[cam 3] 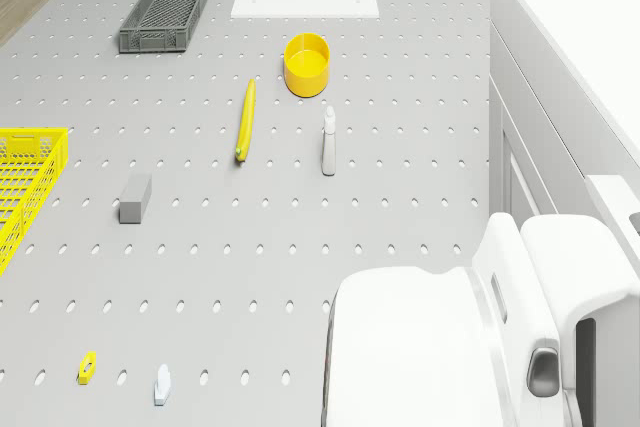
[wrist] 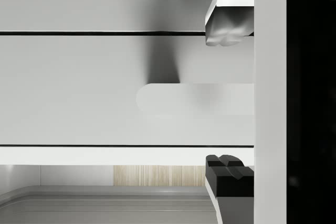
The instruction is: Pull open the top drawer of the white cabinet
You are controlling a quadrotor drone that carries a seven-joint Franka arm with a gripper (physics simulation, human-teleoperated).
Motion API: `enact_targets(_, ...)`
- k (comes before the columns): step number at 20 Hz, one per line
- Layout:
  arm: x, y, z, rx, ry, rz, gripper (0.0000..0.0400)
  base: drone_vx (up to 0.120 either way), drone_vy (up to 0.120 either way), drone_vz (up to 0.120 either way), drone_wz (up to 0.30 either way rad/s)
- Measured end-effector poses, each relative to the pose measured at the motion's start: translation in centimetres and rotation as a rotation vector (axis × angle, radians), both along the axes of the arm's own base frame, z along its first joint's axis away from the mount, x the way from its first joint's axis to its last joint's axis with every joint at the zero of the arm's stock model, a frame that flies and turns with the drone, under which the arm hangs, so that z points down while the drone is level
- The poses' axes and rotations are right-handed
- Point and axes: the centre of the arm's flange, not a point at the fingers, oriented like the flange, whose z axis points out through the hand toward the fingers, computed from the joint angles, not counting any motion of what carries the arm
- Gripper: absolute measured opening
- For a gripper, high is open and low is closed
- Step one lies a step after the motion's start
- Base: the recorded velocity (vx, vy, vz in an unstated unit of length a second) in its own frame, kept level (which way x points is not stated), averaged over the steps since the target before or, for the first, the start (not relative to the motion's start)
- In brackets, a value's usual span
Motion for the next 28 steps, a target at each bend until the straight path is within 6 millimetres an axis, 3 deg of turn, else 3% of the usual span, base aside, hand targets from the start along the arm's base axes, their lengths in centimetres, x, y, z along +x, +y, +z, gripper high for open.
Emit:
enact_targets(17, 0.4, 2.1, 0.0, 0.0, 0.0, 0.0, 0.0305, 0.0, 0.0, 0.0, 0.0)
enact_targets(19, 0.4, 2.2, 0.0, 0.0, 0.0, 0.0, 0.0226, 0.0, 0.0, 0.0, 0.0)
enact_targets(21, 0.4, 2.3, 0.0, 0.0, 0.0, 0.0, 0.0179, 0.0, 0.0, 0.0, 0.0)
enact_targets(24, 0.4, 2.4, 0.0, 0.0, 0.0, 0.0, 0.014, 0.0, 0.0, 0.0, 0.0)
enact_targets(28, 0.4, 2.4, 0.0, 0.0, 0.0, 0.0, 0.0118, 0.0, 0.0, 0.0, 0.0)
